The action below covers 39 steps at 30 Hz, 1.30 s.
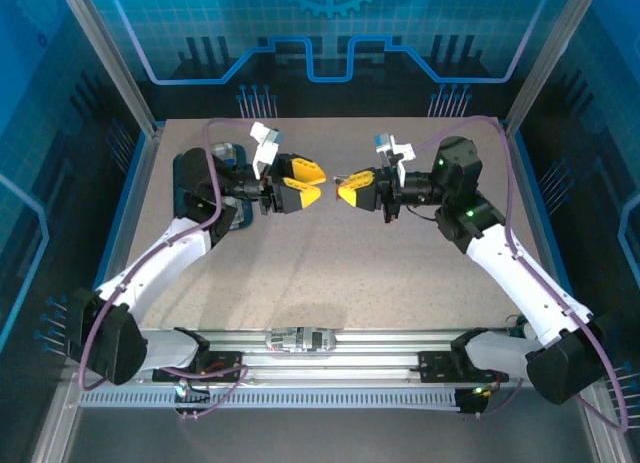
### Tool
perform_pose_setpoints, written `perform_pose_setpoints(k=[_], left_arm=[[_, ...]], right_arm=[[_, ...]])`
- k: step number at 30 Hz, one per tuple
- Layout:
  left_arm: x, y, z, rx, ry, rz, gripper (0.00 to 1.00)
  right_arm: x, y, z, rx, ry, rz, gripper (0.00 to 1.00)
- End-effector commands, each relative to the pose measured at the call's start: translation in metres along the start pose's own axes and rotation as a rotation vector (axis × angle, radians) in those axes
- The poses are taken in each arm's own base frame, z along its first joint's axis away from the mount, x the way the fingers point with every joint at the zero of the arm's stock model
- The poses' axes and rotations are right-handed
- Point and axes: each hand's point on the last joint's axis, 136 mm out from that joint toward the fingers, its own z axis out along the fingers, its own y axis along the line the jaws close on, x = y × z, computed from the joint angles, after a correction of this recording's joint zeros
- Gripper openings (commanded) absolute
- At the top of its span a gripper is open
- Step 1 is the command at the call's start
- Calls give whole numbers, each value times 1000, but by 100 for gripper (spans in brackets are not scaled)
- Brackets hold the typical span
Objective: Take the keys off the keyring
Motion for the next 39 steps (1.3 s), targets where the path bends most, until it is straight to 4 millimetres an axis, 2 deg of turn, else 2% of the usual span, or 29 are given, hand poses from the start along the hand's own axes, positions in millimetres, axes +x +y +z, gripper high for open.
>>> perform_pose_setpoints(k=[1, 7, 11, 17, 31, 39], left_arm=[[-15, -17, 0, 91, 11, 30, 47], [-27, -13, 2, 138, -25, 19, 48], [-28, -12, 3, 139, -27, 24, 47], [-24, -10, 2, 139, -16, 2, 41], [-16, -3, 6, 112, -7, 5, 43], [-16, -4, 8, 104, -2, 10, 36]], right_arm=[[-19, 10, -3, -56, -25, -22, 0], [-19, 11, -2, -78, -26, -10, 0], [-19, 12, -3, -77, -28, -5, 0], [-22, 9, -3, -68, -34, 1, 0], [-25, 9, -1, -83, -43, -3, 0], [-25, 5, 1, -80, -42, 5, 0]])
